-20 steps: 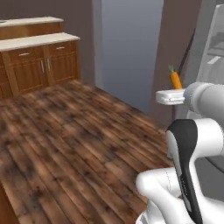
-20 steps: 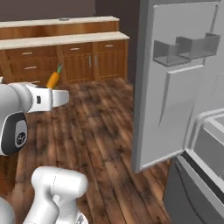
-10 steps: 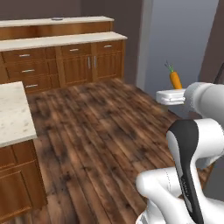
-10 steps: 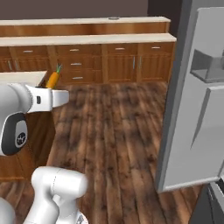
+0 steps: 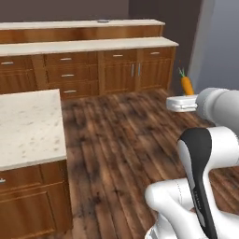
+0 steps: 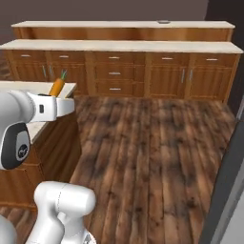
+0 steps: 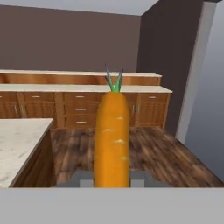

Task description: Take the cheese, chicken drumstick, and carrot from the fridge and place them on the plate on the dining counter to create an appetizer plate.

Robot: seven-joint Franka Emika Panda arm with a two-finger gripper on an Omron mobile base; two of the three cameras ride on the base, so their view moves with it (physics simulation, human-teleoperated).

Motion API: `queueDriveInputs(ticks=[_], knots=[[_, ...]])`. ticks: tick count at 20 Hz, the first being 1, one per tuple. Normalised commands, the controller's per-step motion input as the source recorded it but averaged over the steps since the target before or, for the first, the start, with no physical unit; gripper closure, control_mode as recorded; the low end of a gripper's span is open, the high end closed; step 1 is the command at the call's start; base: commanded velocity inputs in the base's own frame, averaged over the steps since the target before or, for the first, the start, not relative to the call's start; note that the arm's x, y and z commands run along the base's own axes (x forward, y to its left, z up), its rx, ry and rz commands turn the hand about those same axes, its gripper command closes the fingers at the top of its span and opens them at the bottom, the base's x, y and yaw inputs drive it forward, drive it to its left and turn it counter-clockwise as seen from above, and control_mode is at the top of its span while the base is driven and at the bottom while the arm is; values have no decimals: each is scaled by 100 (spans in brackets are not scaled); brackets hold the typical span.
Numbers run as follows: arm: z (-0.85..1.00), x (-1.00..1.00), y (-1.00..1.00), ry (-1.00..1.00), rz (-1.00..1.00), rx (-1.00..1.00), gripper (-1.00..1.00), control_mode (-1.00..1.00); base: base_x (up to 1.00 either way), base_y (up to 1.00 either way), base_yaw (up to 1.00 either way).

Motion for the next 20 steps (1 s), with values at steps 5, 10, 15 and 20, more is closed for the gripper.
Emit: queueDriveInputs(ticks=[5,10,15,20], knots=[[0,0,0,0,0,0,100,100,100,-18,21],[0,0,0,0,0,0,100,100,100,-5,16],[0,0,0,0,0,0,100,100,100,-8,14],[0,0,0,0,0,0,100,100,100,-9,14]])
